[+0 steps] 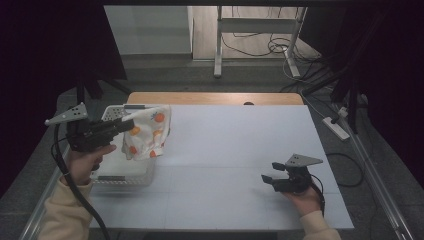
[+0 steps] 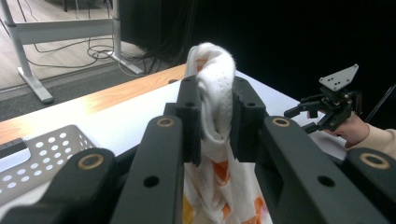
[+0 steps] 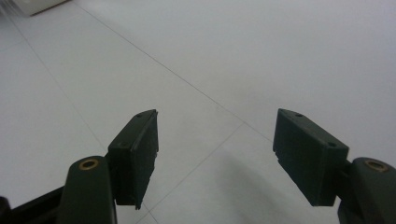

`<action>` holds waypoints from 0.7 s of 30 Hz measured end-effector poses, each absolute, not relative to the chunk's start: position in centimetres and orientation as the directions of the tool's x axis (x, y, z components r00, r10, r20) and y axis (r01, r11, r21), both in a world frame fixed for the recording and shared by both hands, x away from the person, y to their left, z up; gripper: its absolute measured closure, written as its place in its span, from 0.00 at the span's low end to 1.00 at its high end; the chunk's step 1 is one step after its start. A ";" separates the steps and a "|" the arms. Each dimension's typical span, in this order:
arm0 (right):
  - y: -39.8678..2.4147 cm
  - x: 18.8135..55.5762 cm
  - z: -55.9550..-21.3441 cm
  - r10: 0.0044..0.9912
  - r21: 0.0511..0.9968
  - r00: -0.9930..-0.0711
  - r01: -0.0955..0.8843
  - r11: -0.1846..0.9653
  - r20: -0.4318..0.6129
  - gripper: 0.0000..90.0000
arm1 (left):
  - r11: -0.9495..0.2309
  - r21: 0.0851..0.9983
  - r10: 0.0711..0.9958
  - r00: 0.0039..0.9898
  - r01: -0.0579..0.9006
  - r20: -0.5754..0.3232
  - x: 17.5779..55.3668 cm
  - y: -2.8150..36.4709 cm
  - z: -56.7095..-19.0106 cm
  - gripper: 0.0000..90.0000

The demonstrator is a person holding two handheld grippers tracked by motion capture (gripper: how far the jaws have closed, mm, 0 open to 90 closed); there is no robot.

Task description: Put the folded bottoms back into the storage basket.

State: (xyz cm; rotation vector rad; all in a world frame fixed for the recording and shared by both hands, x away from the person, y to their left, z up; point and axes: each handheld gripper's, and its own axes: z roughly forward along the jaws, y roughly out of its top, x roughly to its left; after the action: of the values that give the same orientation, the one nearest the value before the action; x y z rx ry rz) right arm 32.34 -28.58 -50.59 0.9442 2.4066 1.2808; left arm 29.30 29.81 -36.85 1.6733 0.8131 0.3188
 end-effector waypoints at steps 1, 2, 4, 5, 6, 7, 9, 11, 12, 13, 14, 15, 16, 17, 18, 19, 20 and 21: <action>-28.6 32.3 -50.6 0.650 0.812 -0.756 0.424 0.401 0.074 0.35 | -0.067 0.937 0.663 0.717 0.342 -0.215 29.3 30.0 -36.9 0.85; -28.6 32.3 -50.6 0.650 0.812 -0.756 0.424 0.401 0.074 0.35 | -0.065 0.937 0.663 0.717 0.343 -0.216 29.2 30.1 -37.0 0.85; -28.5 32.3 -50.6 0.650 0.810 -0.756 0.426 0.403 0.074 0.35 | -0.066 0.936 0.667 0.713 0.346 -0.216 29.1 30.4 -37.1 0.85; -28.5 32.3 -50.6 0.649 0.811 -0.757 0.424 0.402 0.074 0.35 | -0.063 0.936 0.668 0.711 0.347 -0.219 29.1 30.6 -37.1 0.85; -28.5 32.3 -50.6 0.649 0.811 -0.757 0.424 0.402 0.074 0.35 | -0.063 0.935 0.669 0.710 0.349 -0.220 29.0 30.8 -37.2 0.85; -28.5 32.3 -50.6 0.649 0.809 -0.757 0.426 0.406 0.073 0.35 | -0.061 0.934 0.672 0.706 0.352 -0.222 29.0 31.0 -37.3 0.85; -28.5 32.4 -50.7 0.650 0.808 -0.756 0.428 0.405 0.074 0.35 | -0.057 0.933 0.675 0.702 0.355 -0.226 28.9 31.4 -37.4 0.85; -28.5 32.4 -50.7 0.650 0.807 -0.756 0.428 0.407 0.074 0.35 | -0.057 0.931 0.681 0.696 0.360 -0.227 28.9 31.8 -37.4 0.85; -28.5 32.4 -50.7 0.650 0.807 -0.756 0.428 0.406 0.074 0.35 | -0.058 0.930 0.684 0.693 0.363 -0.228 28.8 32.0 -37.4 0.85; -28.5 32.4 -50.7 0.650 0.807 -0.756 0.429 0.405 0.075 0.35 | -0.056 0.929 0.687 0.689 0.365 -0.229 28.8 32.2 -37.5 0.85; -28.5 32.4 -50.7 0.651 0.807 -0.756 0.430 0.405 0.075 0.35 | -0.056 0.928 0.691 0.686 0.368 -0.230 28.7 32.4 -37.5 0.85; -28.5 32.4 -50.7 0.651 0.807 -0.755 0.430 0.406 0.076 0.35 | -0.056 0.927 0.694 0.682 0.370 -0.231 28.7 32.6 -37.6 0.85; -28.4 32.4 -50.7 0.651 0.807 -0.755 0.430 0.404 0.076 0.35 | -0.057 0.926 0.695 0.681 0.373 -0.232 28.7 32.8 -37.6 0.85; -28.4 32.4 -50.7 0.651 0.807 -0.755 0.431 0.405 0.077 0.35 | -0.056 0.924 0.701 0.673 0.379 -0.234 28.6 33.0 -37.8 0.85; -28.4 32.4 -50.7 0.650 0.806 -0.756 0.432 0.405 0.077 0.35 | -0.056 0.924 0.701 0.673 0.379 -0.234 28.6 33.0 -37.8 0.85; -28.4 32.4 -50.7 0.650 0.806 -0.756 0.432 0.405 0.077 0.35 | -0.053 0.923 0.702 0.672 0.381 -0.237 28.6 33.1 -37.9 0.85; -28.4 32.4 -50.8 0.650 0.805 -0.756 0.432 0.406 0.078 0.35 | -0.048 0.922 0.701 0.671 0.384 -0.243 28.6 33.2 -38.0 0.85; -28.4 32.4 -50.8 0.650 0.804 -0.756 0.433 0.408 0.077 0.35 | -0.047 0.922 0.700 0.671 0.385 -0.245 28.7 33.3 -38.1 0.85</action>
State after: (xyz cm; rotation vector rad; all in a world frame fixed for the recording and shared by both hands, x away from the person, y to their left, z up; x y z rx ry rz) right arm 32.38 -28.37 -50.76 0.9510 2.4177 1.2689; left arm 28.65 33.30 -38.06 1.6640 0.8944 0.3203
